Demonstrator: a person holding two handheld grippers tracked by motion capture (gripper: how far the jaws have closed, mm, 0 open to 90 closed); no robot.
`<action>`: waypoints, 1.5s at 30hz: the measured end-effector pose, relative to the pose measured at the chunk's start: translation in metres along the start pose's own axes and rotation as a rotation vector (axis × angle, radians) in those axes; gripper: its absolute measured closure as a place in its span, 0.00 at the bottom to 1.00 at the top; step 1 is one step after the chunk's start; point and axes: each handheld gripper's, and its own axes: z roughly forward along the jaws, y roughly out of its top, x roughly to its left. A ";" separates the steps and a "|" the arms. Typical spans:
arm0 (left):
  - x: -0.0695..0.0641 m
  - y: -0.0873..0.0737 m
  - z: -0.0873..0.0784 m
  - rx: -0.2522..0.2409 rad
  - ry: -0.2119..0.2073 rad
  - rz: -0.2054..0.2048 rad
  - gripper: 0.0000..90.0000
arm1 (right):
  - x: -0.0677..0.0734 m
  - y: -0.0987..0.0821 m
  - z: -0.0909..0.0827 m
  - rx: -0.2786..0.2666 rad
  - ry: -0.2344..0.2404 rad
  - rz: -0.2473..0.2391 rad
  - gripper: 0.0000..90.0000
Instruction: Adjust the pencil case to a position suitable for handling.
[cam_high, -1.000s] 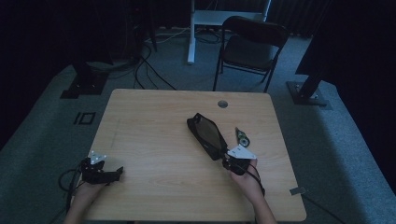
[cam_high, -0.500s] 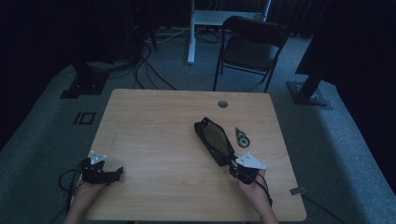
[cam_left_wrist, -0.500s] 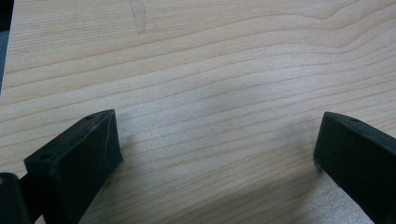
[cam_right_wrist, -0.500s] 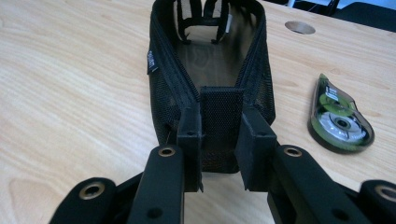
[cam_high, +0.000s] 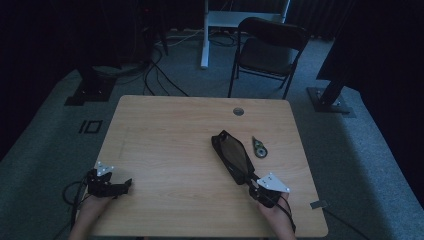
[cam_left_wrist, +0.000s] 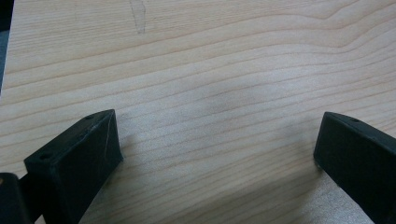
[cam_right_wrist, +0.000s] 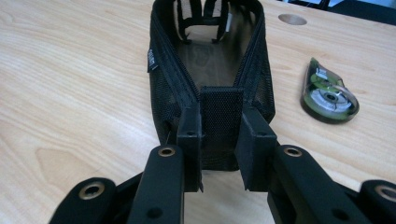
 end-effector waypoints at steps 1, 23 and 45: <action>0.000 0.000 0.000 0.000 0.000 0.000 0.01 | 0.000 -0.001 -0.001 0.000 0.002 0.004 0.81; 0.000 0.000 0.000 0.000 0.000 0.000 0.01 | 0.001 0.015 -0.013 -0.045 0.016 -0.001 0.57; 0.000 0.000 0.000 0.000 0.000 0.000 0.01 | -0.040 0.060 0.006 -0.090 -0.027 0.046 0.45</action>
